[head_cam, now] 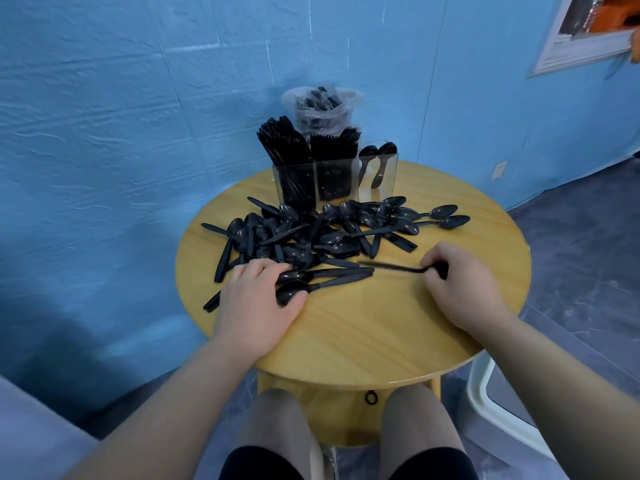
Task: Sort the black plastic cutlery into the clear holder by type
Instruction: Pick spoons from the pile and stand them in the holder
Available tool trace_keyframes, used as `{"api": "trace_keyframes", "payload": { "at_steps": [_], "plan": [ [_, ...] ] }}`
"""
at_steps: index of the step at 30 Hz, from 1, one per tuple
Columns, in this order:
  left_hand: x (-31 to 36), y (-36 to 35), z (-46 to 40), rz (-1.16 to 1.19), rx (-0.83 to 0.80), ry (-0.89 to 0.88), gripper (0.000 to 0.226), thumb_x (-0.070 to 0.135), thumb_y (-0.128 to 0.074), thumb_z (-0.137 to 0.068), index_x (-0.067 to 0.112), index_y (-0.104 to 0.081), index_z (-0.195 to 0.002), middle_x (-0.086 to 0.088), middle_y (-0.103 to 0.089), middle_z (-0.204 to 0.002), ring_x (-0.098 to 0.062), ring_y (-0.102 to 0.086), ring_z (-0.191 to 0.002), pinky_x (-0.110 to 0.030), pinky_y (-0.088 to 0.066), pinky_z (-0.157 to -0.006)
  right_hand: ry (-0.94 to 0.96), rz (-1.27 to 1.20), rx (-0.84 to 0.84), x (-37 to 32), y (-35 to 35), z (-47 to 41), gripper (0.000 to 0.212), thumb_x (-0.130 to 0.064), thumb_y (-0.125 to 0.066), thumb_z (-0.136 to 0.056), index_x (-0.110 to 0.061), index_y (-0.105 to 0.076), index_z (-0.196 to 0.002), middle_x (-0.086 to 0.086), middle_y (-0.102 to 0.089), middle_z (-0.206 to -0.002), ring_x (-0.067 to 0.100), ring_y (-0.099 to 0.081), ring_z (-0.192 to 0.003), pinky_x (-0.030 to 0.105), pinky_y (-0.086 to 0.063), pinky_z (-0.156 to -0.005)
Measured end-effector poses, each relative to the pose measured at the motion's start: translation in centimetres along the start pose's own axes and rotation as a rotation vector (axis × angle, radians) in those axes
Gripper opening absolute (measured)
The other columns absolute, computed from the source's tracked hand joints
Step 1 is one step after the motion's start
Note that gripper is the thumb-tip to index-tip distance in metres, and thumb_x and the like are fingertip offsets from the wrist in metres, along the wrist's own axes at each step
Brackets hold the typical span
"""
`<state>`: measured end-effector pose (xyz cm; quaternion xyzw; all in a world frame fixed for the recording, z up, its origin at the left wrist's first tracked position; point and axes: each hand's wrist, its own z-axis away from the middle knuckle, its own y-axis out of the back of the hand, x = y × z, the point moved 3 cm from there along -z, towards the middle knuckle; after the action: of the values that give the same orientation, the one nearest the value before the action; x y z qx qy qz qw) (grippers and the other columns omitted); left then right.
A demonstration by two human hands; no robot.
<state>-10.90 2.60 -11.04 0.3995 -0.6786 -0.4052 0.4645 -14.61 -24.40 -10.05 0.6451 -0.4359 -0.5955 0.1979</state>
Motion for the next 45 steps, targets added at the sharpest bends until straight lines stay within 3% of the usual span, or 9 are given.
{"api": "trace_keyframes", "payload": {
  "at_steps": [9,14,18,24,28,31,36,39,45],
  "plan": [
    [0.6,0.8,0.4,0.026,0.056,-0.074,0.022,0.042,-0.062,-0.086,0.030,-0.061,-0.105,0.018,-0.057,-0.104,-0.012,-0.043,-0.114,-0.035,-0.037,-0.097,0.083,-0.271,0.131,-3.5,-2.6,0.0,0.017,-0.010,-0.048,-0.095,-0.023,-0.057,-0.102,-0.015,-0.058,-0.081,0.016,-0.060,-0.079,0.029,-0.046,-0.070],
    [0.8,1.1,0.6,0.154,0.035,-0.074,0.011,0.029,-0.067,-0.085,0.033,-0.060,-0.093,0.016,-0.047,-0.095,-0.006,-0.044,-0.099,-0.030,-0.040,-0.093,-0.046,-0.412,0.199,-2.7,-2.2,-0.1,0.026,-0.004,-0.045,-0.093,-0.024,-0.058,-0.102,-0.005,-0.062,-0.082,0.009,-0.060,-0.074,0.026,-0.047,-0.069],
    [1.1,2.4,0.1,0.450,0.132,-0.031,0.022,0.018,-0.068,-0.084,0.037,-0.058,-0.085,0.019,-0.055,-0.092,0.002,-0.050,-0.093,-0.010,-0.035,-0.079,-0.091,-0.498,0.249,-2.6,-1.5,0.0,0.030,-0.004,-0.044,-0.094,-0.025,-0.061,-0.107,0.000,-0.064,-0.086,0.003,-0.059,-0.073,0.016,-0.043,-0.065],
    [2.4,6.4,-3.1,0.919,0.273,0.089,0.011,0.007,-0.062,-0.088,0.018,-0.061,-0.088,0.008,-0.068,-0.089,-0.004,-0.064,-0.082,-0.017,-0.051,-0.077,-0.099,-0.628,0.329,-2.9,0.7,-0.6,0.017,-0.008,-0.051,-0.094,-0.023,-0.058,-0.097,-0.001,-0.064,-0.093,-0.001,-0.063,-0.063,0.011,-0.048,-0.059],
    [3.4,8.1,-4.7,0.831,0.313,0.051,0.016,0.013,-0.064,-0.088,0.026,-0.057,-0.082,0.012,-0.063,-0.080,0.005,-0.055,-0.061,-0.008,-0.042,-0.060,0.088,-0.562,0.310,-4.6,2.7,-1.1,0.036,-0.007,-0.046,-0.096,-0.040,-0.057,-0.089,-0.003,-0.062,-0.087,0.009,-0.057,-0.073,0.020,-0.045,-0.065],
    [4.4,7.9,-5.2,0.730,0.249,0.014,0.018,0.016,-0.065,-0.087,0.033,-0.059,-0.084,0.016,-0.063,-0.083,0.001,-0.057,-0.059,-0.013,-0.047,-0.060,0.224,-0.477,0.198,-6.1,3.3,-1.3,0.037,-0.011,-0.054,-0.092,-0.048,-0.056,-0.093,-0.001,-0.065,-0.079,0.018,-0.056,-0.067,0.033,-0.046,-0.060],
    [6.2,6.9,-5.2,0.628,0.141,-0.094,0.026,0.016,-0.070,-0.083,0.039,-0.059,-0.087,0.020,-0.065,-0.085,0.009,-0.060,-0.077,-0.004,-0.044,-0.068,0.371,-0.382,0.065,-9.5,2.7,-1.1,0.023,-0.013,-0.065,-0.088,-0.035,-0.062,-0.082,-0.013,-0.064,-0.072,0.006,-0.058,-0.063,0.020,-0.049,-0.062],
    [7.0,6.1,-4.9,0.625,0.100,-0.159,0.020,0.014,-0.070,-0.084,0.030,-0.066,-0.094,0.016,-0.069,-0.087,0.007,-0.062,-0.080,-0.008,-0.047,-0.074,0.340,-0.384,0.091,-10.0,2.4,-1.6,0.011,-0.012,-0.066,-0.087,-0.021,-0.066,-0.093,-0.008,-0.066,-0.078,0.014,-0.062,-0.072,0.028,-0.052,-0.068],
    [7.4,5.5,-4.5,0.598,-0.011,-0.276,0.032,0.012,-0.054,-0.095,0.028,-0.066,-0.120,0.014,-0.070,-0.105,0.002,-0.063,-0.097,-0.015,-0.047,-0.090,0.287,-0.378,0.101,-9.6,1.8,-2.2,0.025,-0.018,-0.069,-0.085,-0.019,-0.069,-0.110,-0.006,-0.065,-0.089,0.015,-0.062,-0.077,0.034,-0.053,-0.077]
  ]
}}
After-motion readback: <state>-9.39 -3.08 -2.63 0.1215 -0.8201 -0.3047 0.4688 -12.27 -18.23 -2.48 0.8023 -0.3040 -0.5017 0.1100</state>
